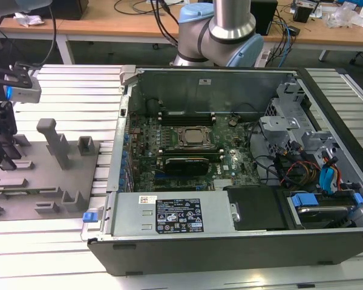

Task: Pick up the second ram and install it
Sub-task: 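Pick up the second ram and move it above second insertion slot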

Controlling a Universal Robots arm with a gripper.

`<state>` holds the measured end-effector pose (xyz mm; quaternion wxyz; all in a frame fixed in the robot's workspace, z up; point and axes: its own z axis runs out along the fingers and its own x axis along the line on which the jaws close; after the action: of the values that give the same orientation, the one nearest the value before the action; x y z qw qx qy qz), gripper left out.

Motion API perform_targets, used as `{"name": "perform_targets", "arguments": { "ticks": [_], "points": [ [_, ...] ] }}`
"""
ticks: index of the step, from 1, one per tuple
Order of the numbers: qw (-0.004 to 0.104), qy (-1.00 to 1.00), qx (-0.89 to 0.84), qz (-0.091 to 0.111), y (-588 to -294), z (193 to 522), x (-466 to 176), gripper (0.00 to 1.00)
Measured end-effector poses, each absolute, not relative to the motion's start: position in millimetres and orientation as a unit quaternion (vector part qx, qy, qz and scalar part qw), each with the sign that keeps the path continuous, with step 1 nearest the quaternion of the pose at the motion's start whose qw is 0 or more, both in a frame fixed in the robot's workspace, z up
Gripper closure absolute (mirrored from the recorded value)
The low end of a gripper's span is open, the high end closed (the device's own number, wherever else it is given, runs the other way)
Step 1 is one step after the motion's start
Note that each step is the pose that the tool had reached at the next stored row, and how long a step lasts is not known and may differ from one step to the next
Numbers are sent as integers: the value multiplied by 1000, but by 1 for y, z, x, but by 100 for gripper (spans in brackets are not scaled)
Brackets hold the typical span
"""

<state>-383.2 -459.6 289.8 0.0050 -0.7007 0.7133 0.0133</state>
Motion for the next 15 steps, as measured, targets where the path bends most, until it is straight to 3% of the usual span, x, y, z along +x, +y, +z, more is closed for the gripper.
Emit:
{"name": "perform_targets", "arguments": {
  "ticks": [15],
  "points": [
    [5, 713, -701, 13, -466, 275, -389, 70]
  ]
}}
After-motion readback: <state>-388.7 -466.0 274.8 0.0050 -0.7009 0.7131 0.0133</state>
